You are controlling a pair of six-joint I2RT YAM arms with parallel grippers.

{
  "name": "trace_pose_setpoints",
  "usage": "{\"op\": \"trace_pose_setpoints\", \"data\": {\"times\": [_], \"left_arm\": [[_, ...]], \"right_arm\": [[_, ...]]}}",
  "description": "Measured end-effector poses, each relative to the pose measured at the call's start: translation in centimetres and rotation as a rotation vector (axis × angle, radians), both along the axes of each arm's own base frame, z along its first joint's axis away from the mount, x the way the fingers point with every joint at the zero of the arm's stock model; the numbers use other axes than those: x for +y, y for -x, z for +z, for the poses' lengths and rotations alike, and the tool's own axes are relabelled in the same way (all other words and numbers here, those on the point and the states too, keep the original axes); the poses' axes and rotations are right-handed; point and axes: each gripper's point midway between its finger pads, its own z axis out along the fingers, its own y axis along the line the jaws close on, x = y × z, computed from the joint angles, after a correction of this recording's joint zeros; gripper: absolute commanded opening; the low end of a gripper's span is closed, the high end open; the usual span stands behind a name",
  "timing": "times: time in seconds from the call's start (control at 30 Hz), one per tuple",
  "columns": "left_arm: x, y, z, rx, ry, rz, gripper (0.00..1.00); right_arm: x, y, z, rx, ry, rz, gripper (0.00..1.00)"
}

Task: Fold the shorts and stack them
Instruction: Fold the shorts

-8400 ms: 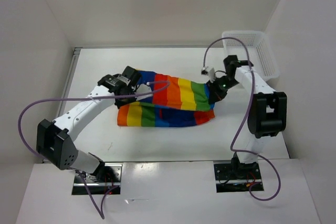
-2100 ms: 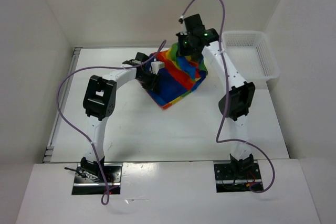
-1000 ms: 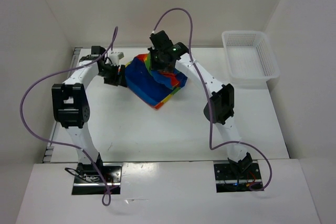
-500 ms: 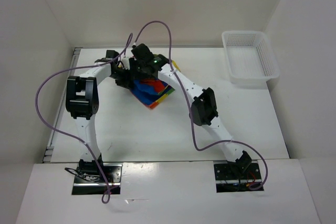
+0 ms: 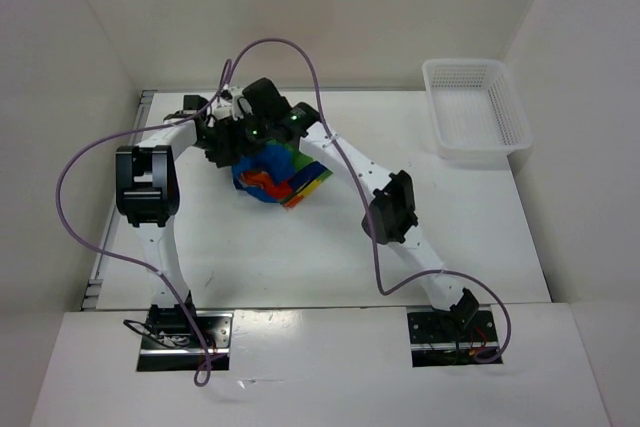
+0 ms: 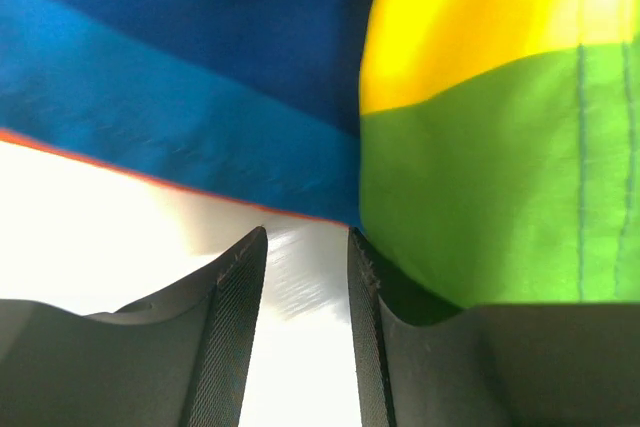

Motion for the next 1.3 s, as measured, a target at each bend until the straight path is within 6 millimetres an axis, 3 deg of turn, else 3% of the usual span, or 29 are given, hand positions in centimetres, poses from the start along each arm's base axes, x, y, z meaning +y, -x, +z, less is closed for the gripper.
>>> {"op": "trace_pose_setpoints", "data": {"times": [0.03,0.1,0.13,0.17,0.3,0.33,0.4,0.43,0.57,0.67,0.77,0.93,1.1,1.17,1.23,1.27,1.3], "left_arm": [[0.3,0.0,0.0,0.000,0.001,0.006,0.47],[0.5,-0.1,0.0,0.000,0.001,0.011,0.47],[0.5,-0.1,0.1,-0.001,0.000,0.010,0.47],[0.5,-0.1,0.1,-0.001,0.000,0.010,0.47],[0.5,-0.1,0.1,0.000,-0.001,0.010,0.50],[0.5,-0.1,0.1,0.001,-0.001,0.010,0.50],[0.5,-0.1,0.1,0.001,-0.003,0.011,0.51],[0.6,-0.1,0.1,0.002,-0.004,0.013,0.53],[1.1,-0.2,0.3,0.002,-0.014,0.023,0.53],[1.2,-0.3,0.5,0.001,-0.018,0.027,0.53],[1.4,-0.7,1.0,-0.011,-0.021,0.029,0.54],[1.7,-1.8,2.6,-0.043,-0.026,0.034,0.60],[2.7,-3.2,5.2,-0.092,-0.014,0.044,0.80],[3.4,-3.6,6.4,-0.114,-0.010,0.055,0.89],[4.0,-3.7,7.7,-0.132,-0.008,0.062,0.90],[4.3,-3.7,8.3,-0.140,-0.009,0.067,0.92],[4.5,-3.7,9.0,-0.150,-0.008,0.070,0.92]], "right_arm": [[-0.1,0.5,1.2,-0.022,-0.013,0.023,0.74],[-0.4,1.5,4.2,-0.076,-0.042,0.057,0.61],[-0.6,1.8,5.5,-0.104,-0.056,0.063,0.52],[-0.8,2.0,7.1,-0.140,-0.071,0.063,0.32],[-2.4,0.7,10.4,-0.266,-0.062,-0.029,0.00],[-2.8,-0.2,10.4,-0.292,-0.048,-0.062,0.00],[-3.6,-2.0,9.0,-0.318,0.001,-0.123,0.00],[-4.1,-2.8,7.4,-0.316,0.042,-0.145,0.00],[-5.9,-6.0,-1.2,-0.266,0.216,-0.200,0.00],[-7.0,-7.2,-6.9,-0.219,0.316,-0.212,0.00],[-8.1,-7.3,-10.9,-0.171,0.385,-0.207,0.00],[-7.9,-6.5,-13.7,-0.120,0.403,-0.167,0.00],[-7.5,-5.8,-15.4,-0.089,0.408,-0.135,0.02],[-7.3,-5.6,-15.3,-0.084,0.399,-0.124,0.17],[-6.8,-5.4,-14.7,-0.090,0.382,-0.108,0.28],[-6.5,-5.4,-14.3,-0.097,0.371,-0.100,0.40],[-6.2,-5.4,-13.7,-0.107,0.358,-0.093,0.41]]}}
